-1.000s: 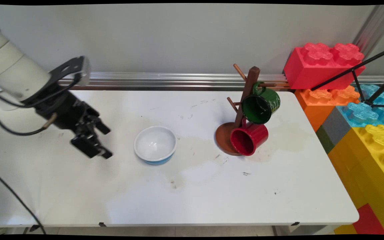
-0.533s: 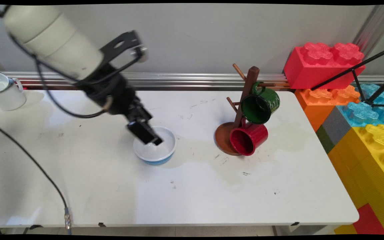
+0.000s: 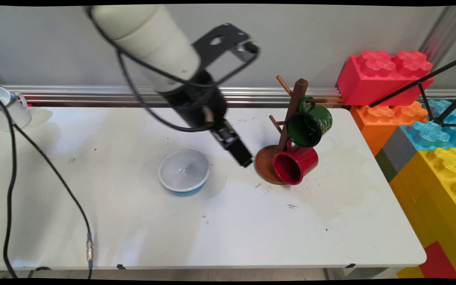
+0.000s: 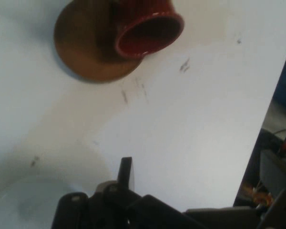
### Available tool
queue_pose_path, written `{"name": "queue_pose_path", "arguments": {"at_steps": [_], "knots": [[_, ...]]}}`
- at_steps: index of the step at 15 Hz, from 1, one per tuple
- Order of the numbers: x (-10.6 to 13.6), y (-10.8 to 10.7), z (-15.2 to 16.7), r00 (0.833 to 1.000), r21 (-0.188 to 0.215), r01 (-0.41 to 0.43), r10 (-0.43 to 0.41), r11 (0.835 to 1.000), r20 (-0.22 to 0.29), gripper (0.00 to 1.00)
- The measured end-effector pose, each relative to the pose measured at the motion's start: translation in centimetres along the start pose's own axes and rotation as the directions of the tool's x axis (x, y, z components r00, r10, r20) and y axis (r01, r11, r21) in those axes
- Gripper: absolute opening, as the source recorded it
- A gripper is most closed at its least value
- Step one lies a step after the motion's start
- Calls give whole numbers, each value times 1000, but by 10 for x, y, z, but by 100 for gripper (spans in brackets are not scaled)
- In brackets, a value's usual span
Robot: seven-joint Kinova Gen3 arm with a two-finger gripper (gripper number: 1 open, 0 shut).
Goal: Pick up the green mug from the rack
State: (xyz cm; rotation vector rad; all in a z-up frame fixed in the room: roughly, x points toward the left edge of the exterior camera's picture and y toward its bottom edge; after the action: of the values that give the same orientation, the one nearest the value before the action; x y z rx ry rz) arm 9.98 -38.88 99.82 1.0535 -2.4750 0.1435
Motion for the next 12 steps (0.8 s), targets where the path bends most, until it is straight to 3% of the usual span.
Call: {"name": "queue_pose_path", "arguments": {"at_steps": [12], "knots": [[84, 93, 61, 985, -17, 159, -157, 987, 72, 100]]}}
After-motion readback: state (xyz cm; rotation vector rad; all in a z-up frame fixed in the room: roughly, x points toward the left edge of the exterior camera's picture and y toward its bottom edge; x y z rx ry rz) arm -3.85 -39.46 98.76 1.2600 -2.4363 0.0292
